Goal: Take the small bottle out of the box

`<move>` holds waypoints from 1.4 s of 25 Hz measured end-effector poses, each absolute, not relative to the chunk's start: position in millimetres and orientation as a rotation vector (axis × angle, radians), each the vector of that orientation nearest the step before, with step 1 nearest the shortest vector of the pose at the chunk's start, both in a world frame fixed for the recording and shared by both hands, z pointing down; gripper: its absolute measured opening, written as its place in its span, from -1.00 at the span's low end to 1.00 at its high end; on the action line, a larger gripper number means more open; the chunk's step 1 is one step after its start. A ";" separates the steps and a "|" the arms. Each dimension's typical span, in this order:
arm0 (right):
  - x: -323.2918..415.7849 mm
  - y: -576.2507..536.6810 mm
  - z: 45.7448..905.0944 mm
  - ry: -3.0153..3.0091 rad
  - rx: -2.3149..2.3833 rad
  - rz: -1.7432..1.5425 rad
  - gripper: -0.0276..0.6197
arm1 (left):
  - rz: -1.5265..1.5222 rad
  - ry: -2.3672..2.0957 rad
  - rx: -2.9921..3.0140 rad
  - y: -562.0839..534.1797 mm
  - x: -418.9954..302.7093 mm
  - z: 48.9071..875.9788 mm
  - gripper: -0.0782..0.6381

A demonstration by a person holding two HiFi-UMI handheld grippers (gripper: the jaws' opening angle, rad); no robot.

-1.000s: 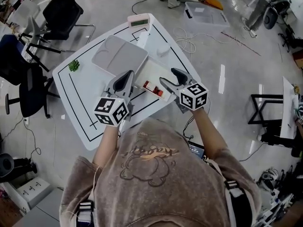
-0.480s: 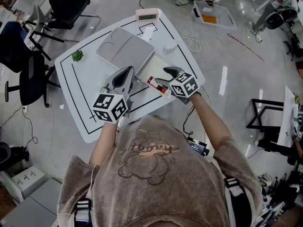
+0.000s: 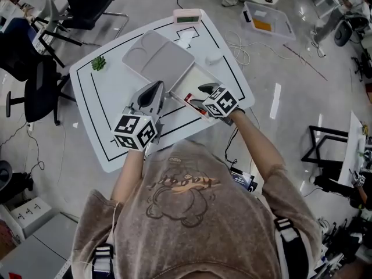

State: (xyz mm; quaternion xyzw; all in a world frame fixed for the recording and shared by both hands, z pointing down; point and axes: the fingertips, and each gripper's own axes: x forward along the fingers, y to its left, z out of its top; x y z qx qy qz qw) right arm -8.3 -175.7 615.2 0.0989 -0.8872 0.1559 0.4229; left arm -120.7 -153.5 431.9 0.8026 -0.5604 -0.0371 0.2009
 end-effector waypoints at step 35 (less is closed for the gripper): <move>-21.8 -164.7 626.4 -2.032 -0.017 0.614 -0.31 | -0.110 -1.592 2.205 -158.8 -138.3 437.0 -0.76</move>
